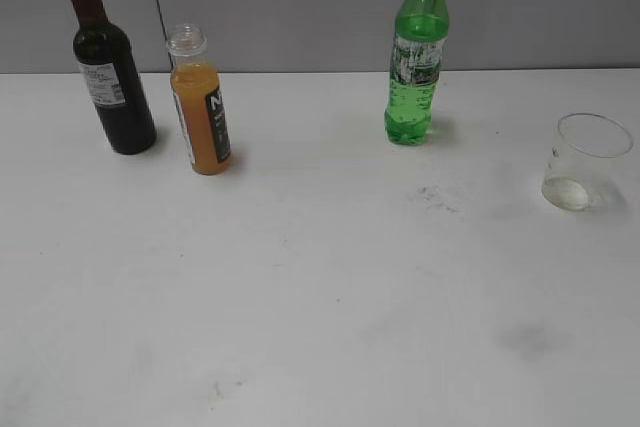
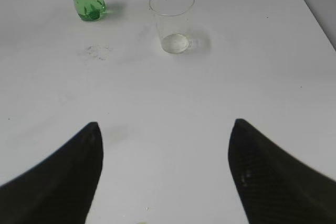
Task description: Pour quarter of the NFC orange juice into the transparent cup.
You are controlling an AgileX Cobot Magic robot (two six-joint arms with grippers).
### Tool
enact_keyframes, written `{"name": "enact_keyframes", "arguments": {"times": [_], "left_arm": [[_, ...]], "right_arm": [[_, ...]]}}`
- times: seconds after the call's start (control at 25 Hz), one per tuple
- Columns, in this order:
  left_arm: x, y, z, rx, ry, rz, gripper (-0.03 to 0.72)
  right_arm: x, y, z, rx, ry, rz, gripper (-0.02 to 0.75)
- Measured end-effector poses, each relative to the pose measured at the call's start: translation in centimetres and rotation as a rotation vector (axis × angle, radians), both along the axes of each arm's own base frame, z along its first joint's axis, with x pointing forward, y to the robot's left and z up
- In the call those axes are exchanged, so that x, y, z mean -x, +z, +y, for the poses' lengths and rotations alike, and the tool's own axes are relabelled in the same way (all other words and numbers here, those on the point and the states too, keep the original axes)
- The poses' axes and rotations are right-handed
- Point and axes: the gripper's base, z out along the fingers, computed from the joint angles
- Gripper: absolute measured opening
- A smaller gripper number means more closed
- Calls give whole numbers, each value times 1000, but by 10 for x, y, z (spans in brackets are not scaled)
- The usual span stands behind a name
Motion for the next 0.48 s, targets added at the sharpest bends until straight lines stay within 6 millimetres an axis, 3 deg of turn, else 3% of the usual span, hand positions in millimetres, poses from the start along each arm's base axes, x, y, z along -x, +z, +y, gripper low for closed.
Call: {"name": "enact_keyframes", "arguments": {"times": [0.48], "left_arm": [[0, 0, 0, 0, 0, 0, 443]], "right_arm": [[0, 0, 0, 0, 0, 0, 571]]}}
